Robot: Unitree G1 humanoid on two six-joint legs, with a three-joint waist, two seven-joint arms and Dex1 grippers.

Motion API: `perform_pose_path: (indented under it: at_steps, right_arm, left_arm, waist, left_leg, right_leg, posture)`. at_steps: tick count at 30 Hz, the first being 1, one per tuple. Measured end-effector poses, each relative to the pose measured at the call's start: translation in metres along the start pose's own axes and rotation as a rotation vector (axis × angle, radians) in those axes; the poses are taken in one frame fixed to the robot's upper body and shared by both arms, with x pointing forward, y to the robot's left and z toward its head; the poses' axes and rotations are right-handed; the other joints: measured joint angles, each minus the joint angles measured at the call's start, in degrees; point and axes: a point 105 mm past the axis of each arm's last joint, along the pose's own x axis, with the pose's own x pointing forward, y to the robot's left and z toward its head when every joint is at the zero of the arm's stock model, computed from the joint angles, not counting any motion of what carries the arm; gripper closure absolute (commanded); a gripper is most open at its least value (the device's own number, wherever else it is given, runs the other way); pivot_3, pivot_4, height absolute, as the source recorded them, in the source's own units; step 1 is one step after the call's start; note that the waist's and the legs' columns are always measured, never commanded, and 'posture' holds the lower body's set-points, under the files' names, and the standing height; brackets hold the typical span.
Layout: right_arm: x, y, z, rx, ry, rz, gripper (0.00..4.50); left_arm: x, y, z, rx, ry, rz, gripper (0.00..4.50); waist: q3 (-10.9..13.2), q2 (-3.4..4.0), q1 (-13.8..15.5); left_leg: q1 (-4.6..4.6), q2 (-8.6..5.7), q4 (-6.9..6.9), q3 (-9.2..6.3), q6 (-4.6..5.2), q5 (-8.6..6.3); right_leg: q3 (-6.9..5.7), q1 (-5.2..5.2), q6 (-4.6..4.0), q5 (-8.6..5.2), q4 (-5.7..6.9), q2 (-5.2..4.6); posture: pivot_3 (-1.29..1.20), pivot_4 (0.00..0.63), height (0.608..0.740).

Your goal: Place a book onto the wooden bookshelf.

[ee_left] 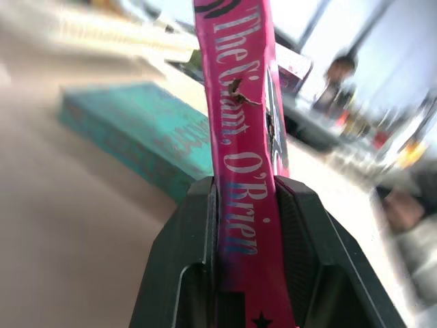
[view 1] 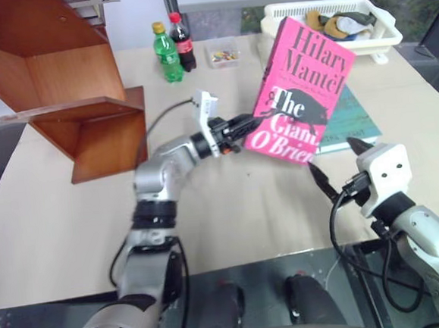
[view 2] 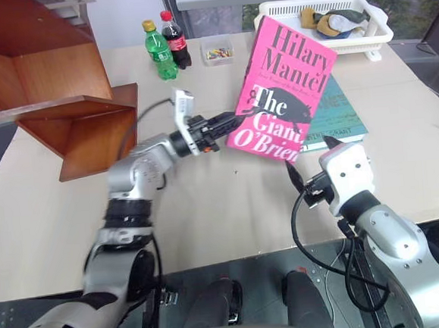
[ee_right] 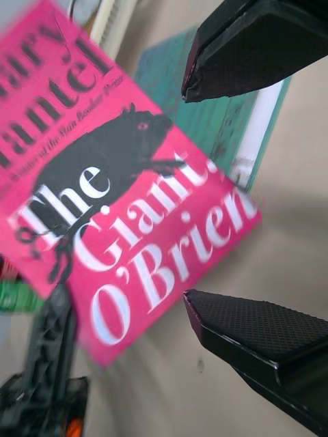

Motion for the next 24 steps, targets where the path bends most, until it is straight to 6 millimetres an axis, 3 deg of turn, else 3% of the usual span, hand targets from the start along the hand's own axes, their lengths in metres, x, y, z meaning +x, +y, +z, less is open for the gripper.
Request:
perform_pose_path:
  at_steps: [6,13,21,24]
  right_arm:
    - [0.012,0.005,0.001,0.06,-0.038,0.086,0.0]
    - [0.01,0.01,-0.003,0.102,-0.06,0.262,0.0]
    - [0.013,-0.009,0.002,0.114,-0.199,0.456,0.0]
    - [0.021,-0.014,0.015,0.144,-0.298,0.498,0.0]
  left_arm:
    - [-0.038,0.013,0.039,0.635,0.016,0.131,3.32]
    - [-0.078,-0.004,0.102,1.395,-0.012,0.16,3.32]
    - [-0.131,-0.012,0.158,1.762,0.07,0.285,3.32]
    - [-0.155,-0.003,0.164,1.794,0.193,0.332,3.32]
  waist:
    - [0.0,-0.01,0.0]
    - [0.0,-0.05,-0.1]
    - [0.1,-0.19,-0.3]
    - [0.1,-0.16,-0.7]
  left_leg:
    - [0.01,-0.03,-0.01,0.01,0.15,-0.08]
    - [-0.13,-0.02,-0.01,-0.01,0.25,-0.14]
    - [0.01,-0.02,-0.02,0.06,0.29,-0.16]
    - [0.14,0.02,-0.1,0.15,0.29,-0.16]
  right_leg:
    - [-0.01,0.01,0.0,0.0,-0.02,-0.02]
    - [-0.07,-0.04,0.0,0.0,-0.16,-0.06]
    - [-0.11,0.02,0.02,0.0,-0.09,0.0]
    - [-0.04,0.04,0.01,-0.01,-0.01,0.03]
  posture:
    - [0.0,0.15,0.74]
    - [0.0,0.15,0.74]
    - [0.0,0.15,0.74]
    - [0.0,0.15,0.74]
